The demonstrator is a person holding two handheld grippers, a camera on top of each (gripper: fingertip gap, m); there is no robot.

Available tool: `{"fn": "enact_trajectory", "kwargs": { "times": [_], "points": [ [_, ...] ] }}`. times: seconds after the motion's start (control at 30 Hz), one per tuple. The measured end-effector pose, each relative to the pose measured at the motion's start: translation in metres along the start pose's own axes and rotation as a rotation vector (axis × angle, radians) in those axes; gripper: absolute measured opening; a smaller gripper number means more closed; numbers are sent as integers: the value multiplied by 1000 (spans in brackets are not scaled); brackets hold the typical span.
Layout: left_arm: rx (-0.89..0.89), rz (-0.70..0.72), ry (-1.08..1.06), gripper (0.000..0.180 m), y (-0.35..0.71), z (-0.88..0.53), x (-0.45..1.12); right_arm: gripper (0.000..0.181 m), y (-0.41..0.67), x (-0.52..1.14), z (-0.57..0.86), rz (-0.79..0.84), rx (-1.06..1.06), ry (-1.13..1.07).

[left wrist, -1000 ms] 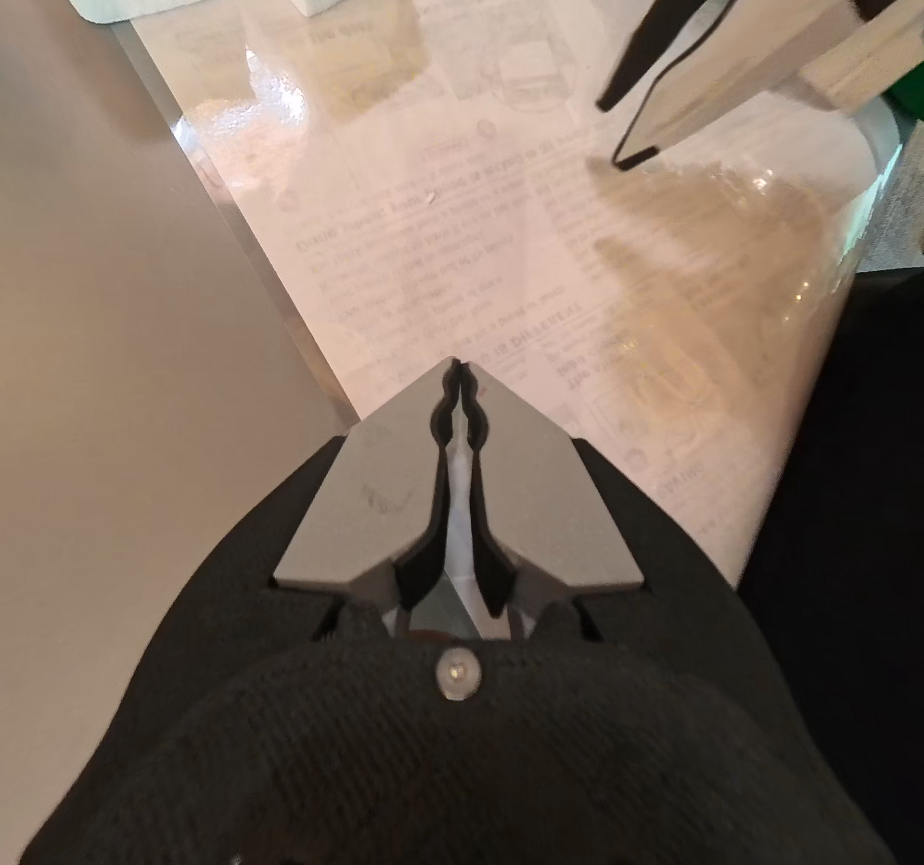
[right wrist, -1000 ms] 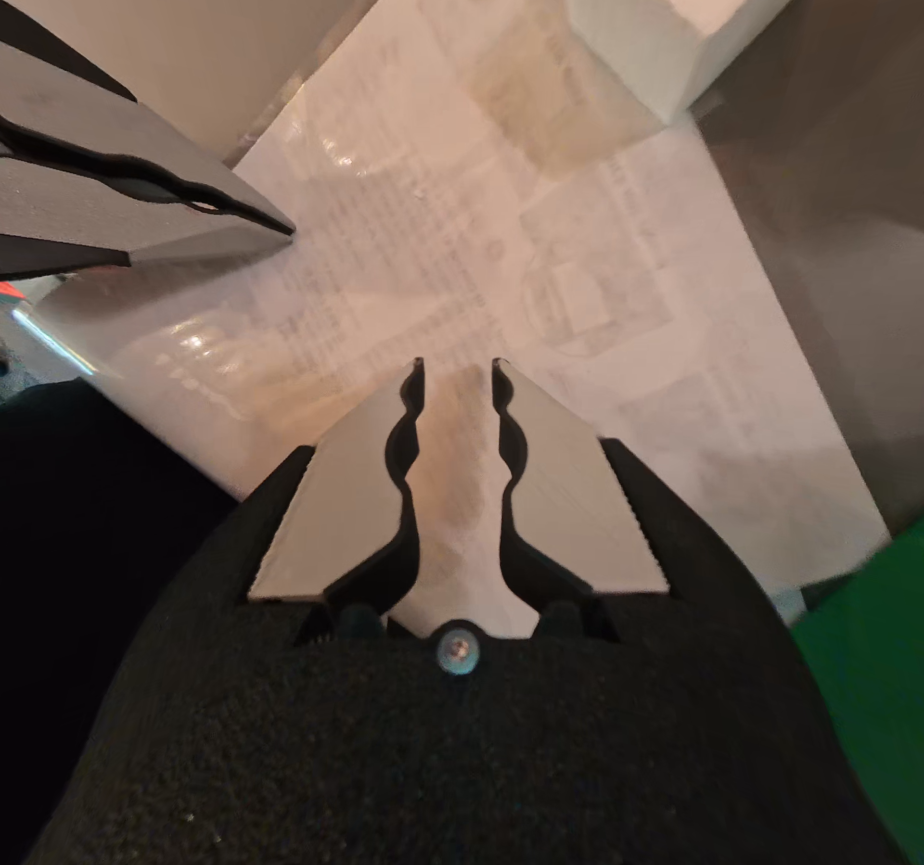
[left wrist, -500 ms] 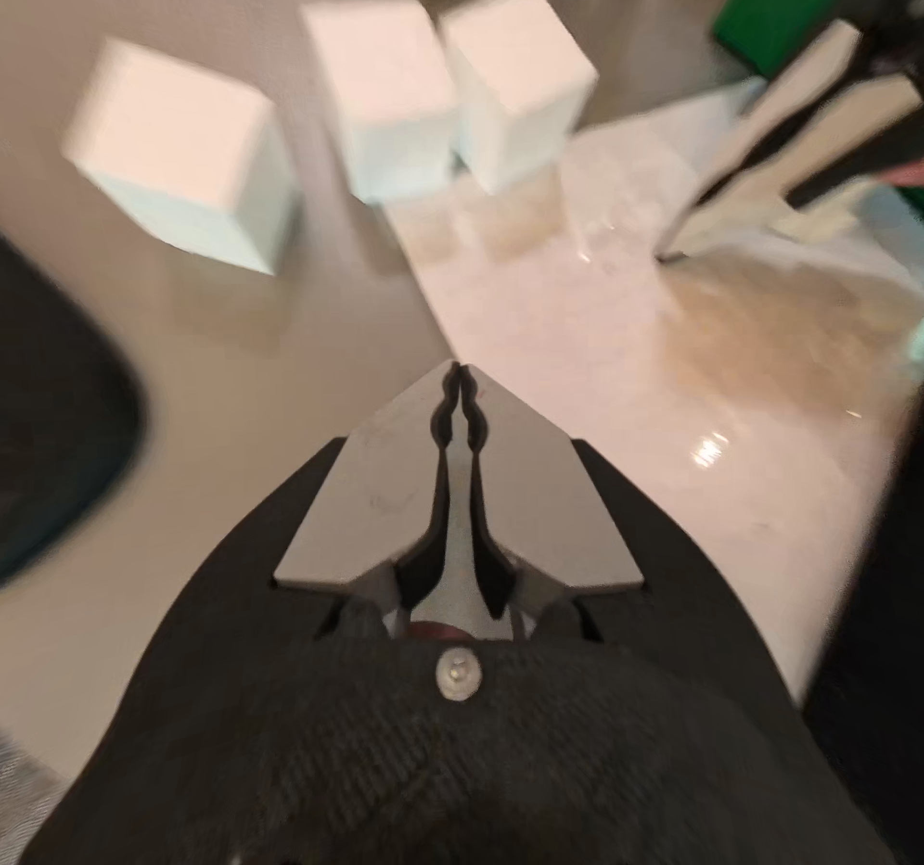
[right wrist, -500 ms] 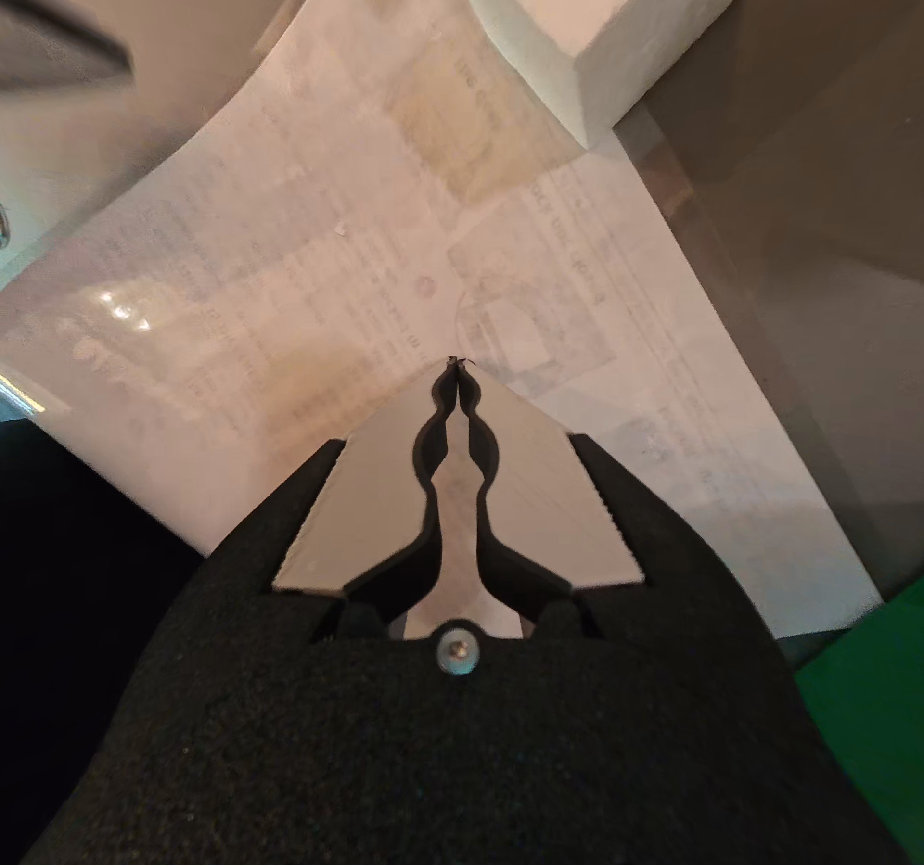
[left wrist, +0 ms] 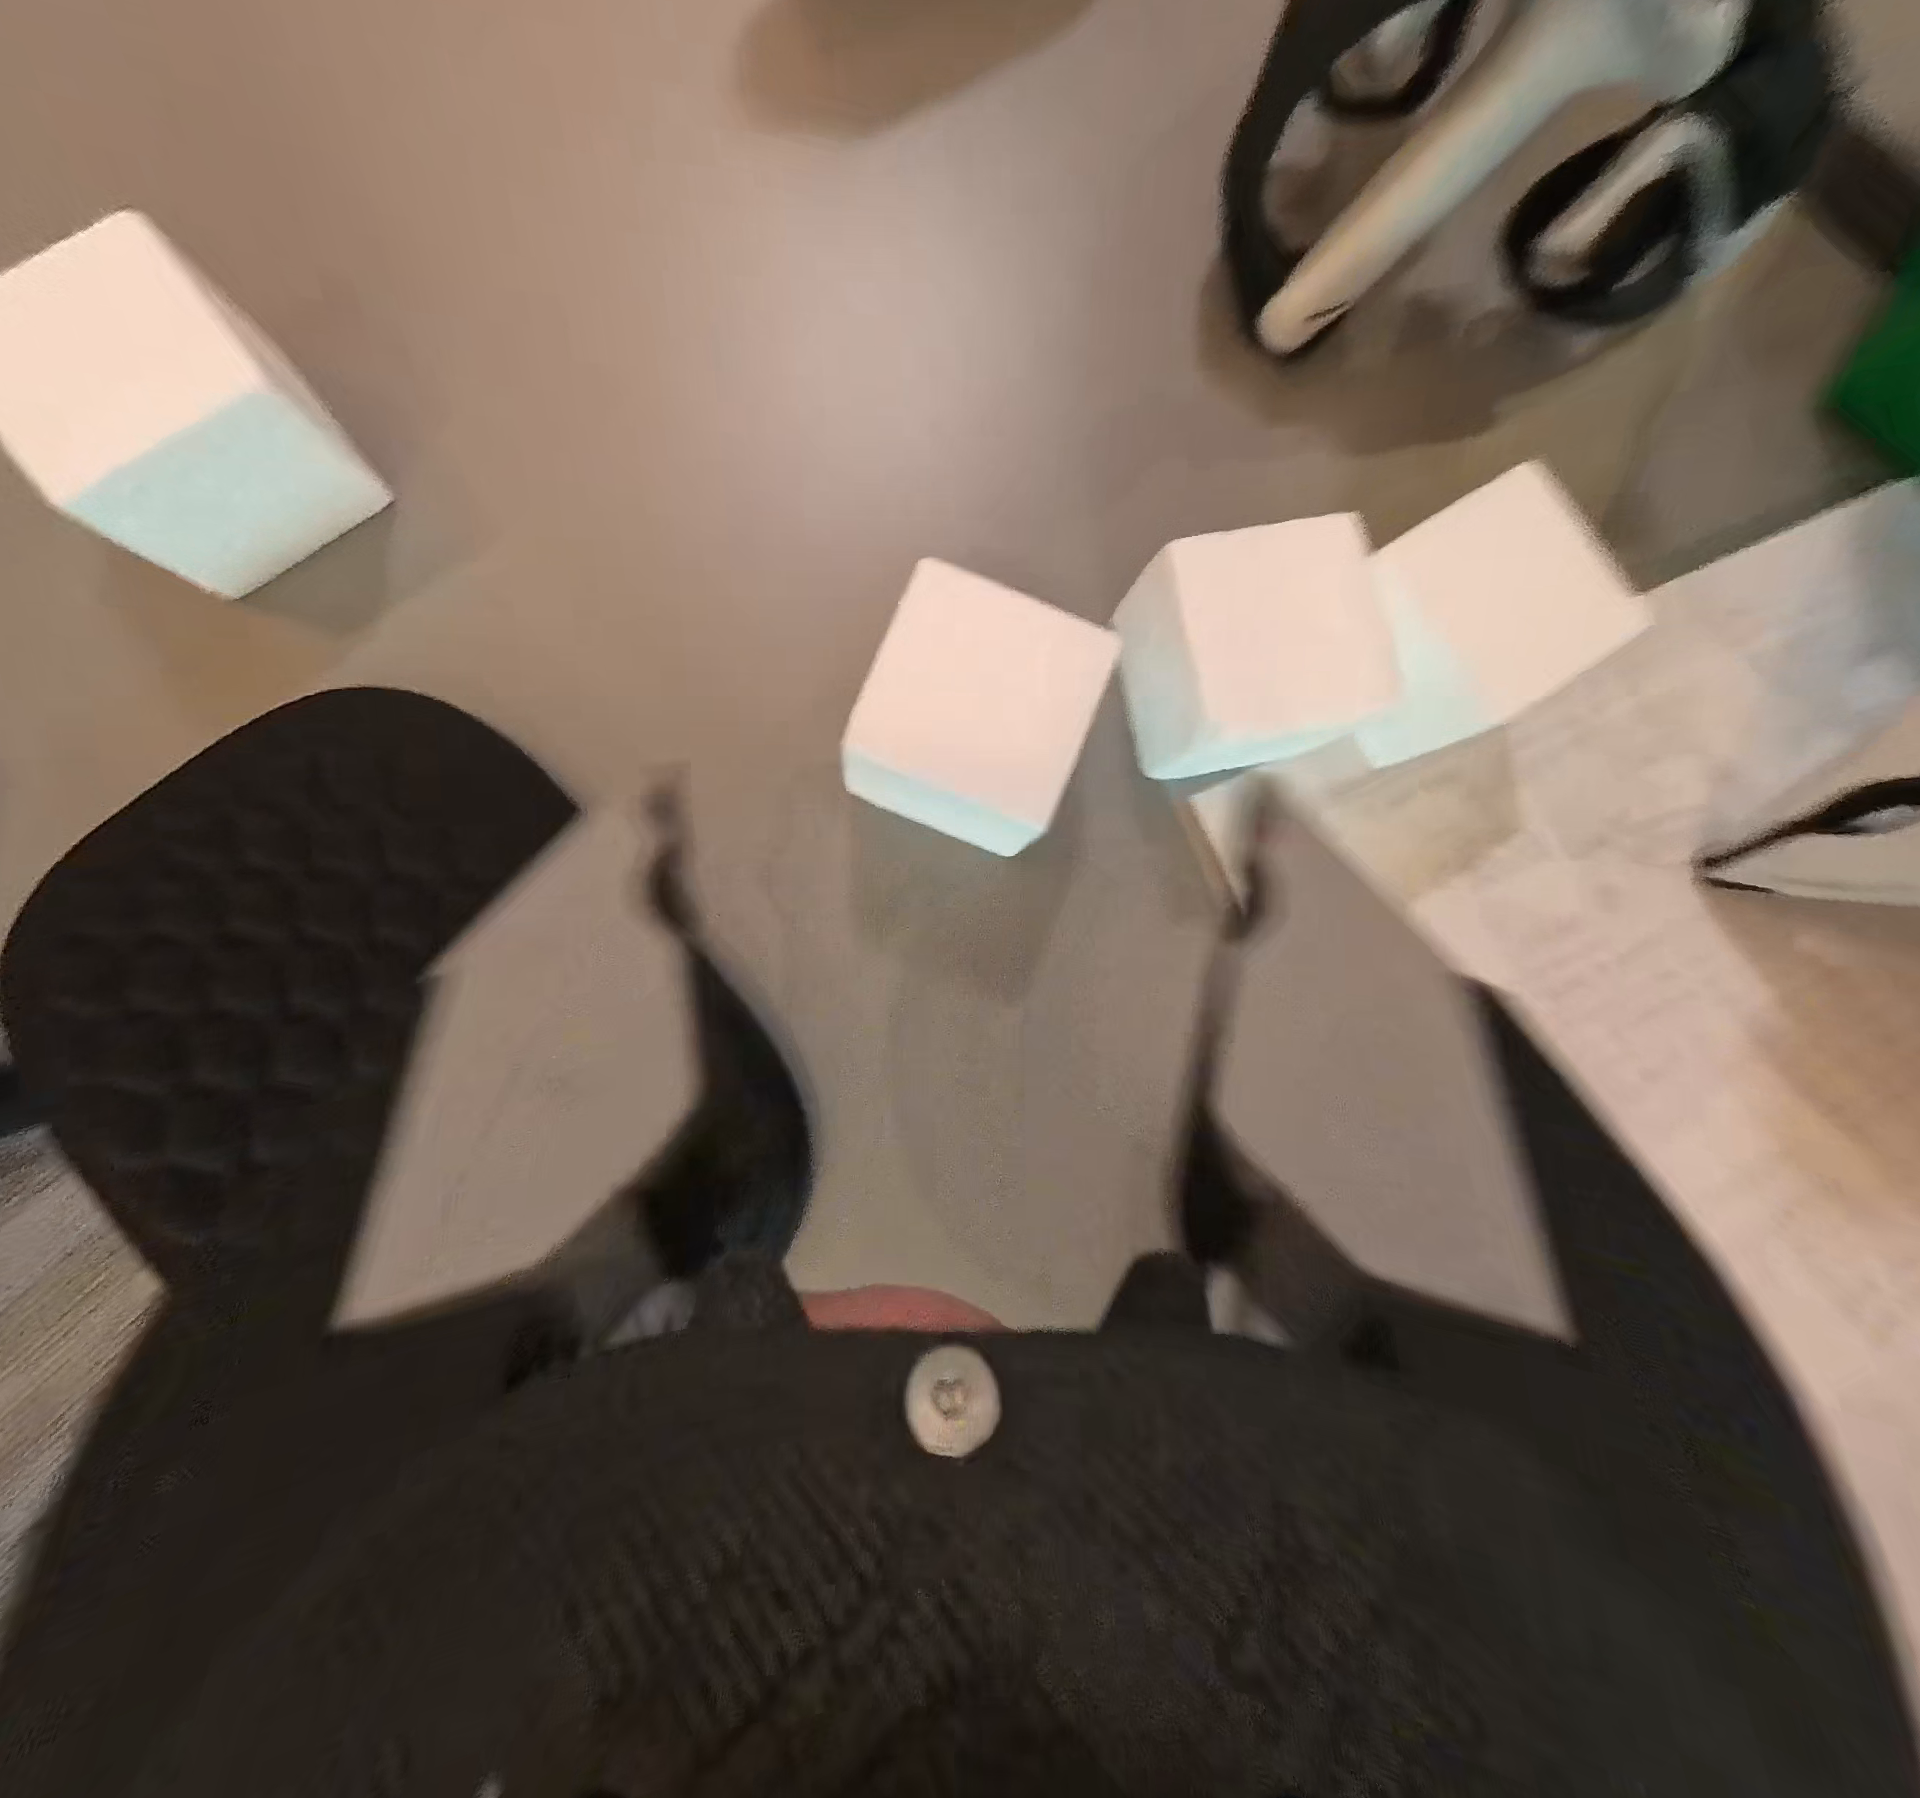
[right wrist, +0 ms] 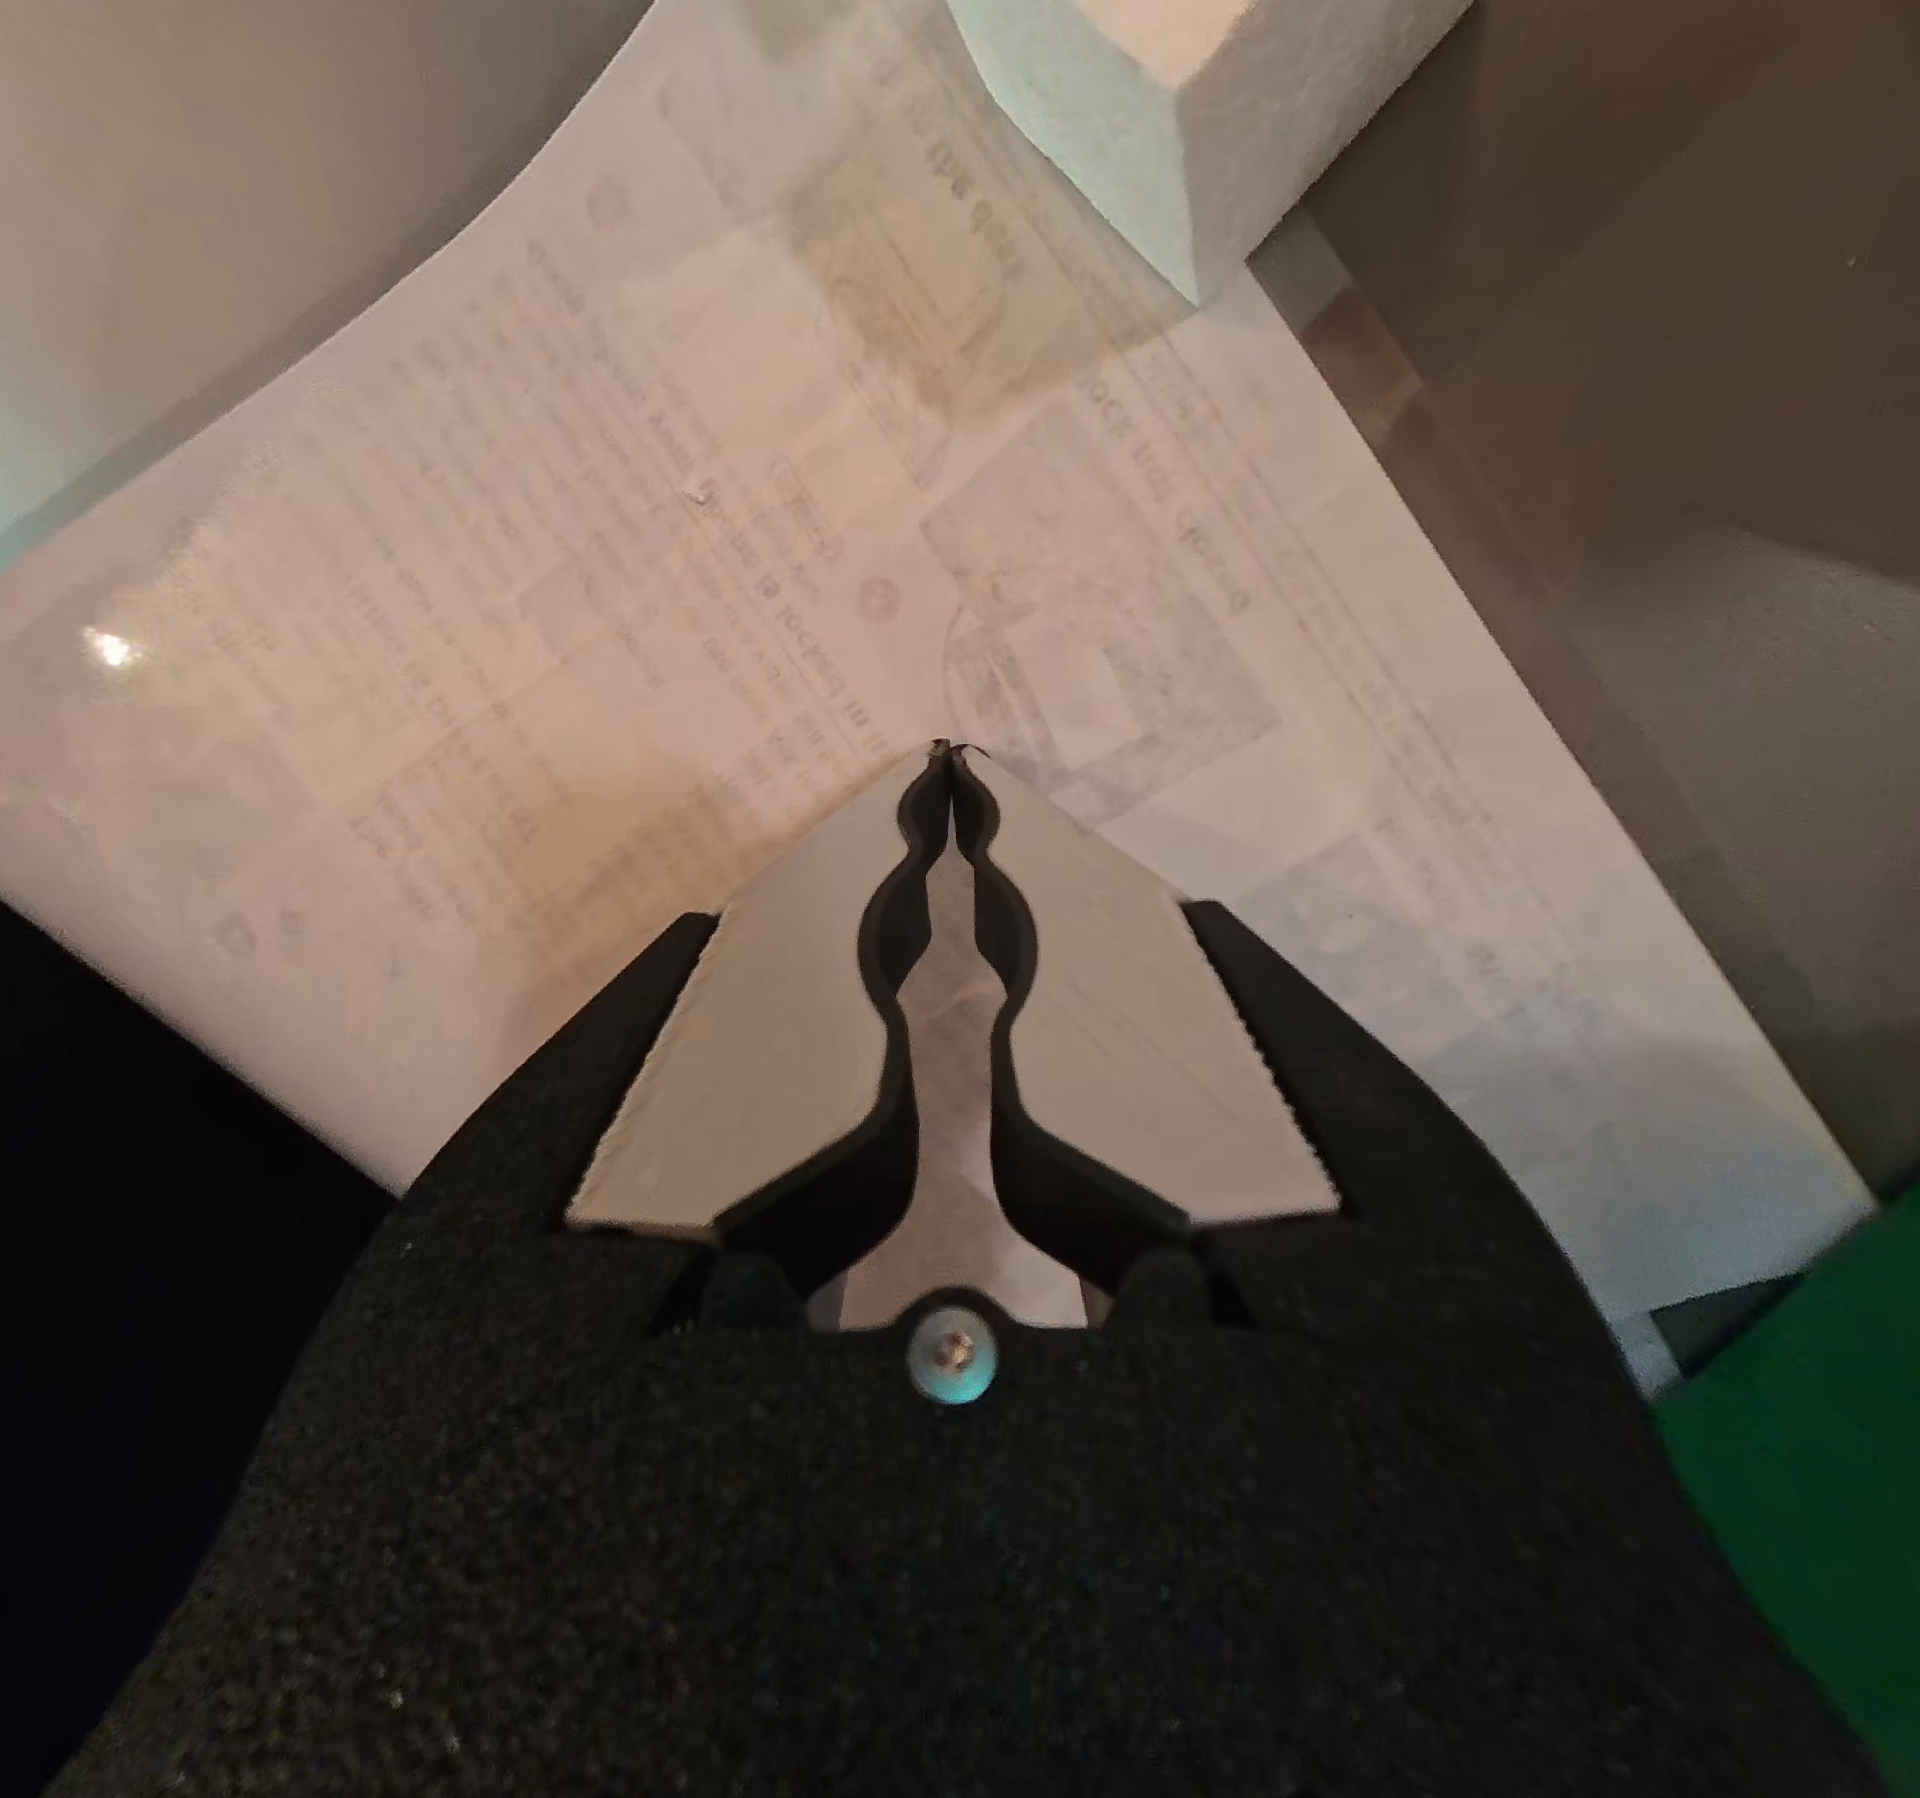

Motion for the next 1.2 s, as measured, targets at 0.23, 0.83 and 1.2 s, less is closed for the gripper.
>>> {"fn": "enact_trajectory", "kwargs": {
  "times": [0.23,0.83,1.2],
  "points": [
    [75,-63,-94,93,-7,-3,-6,0,0,0,0,-1,-9,4],
    [391,-202,-272,55,4,66,-6,0,1,1,4,2,11,41],
    [669,-557,-327,62,-57,119,62,0,6,1,-1,-22,-57,-1]
  ]
}}
Point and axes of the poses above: each gripper's, where its closed fingertips meet, x out along the fingers, y out of its top, z = x × y across the jaws, the point moved 9 cm from there along -x, back along the fingers, and after that the axes turned 14 degrees about -y, right-handed, at the moved point
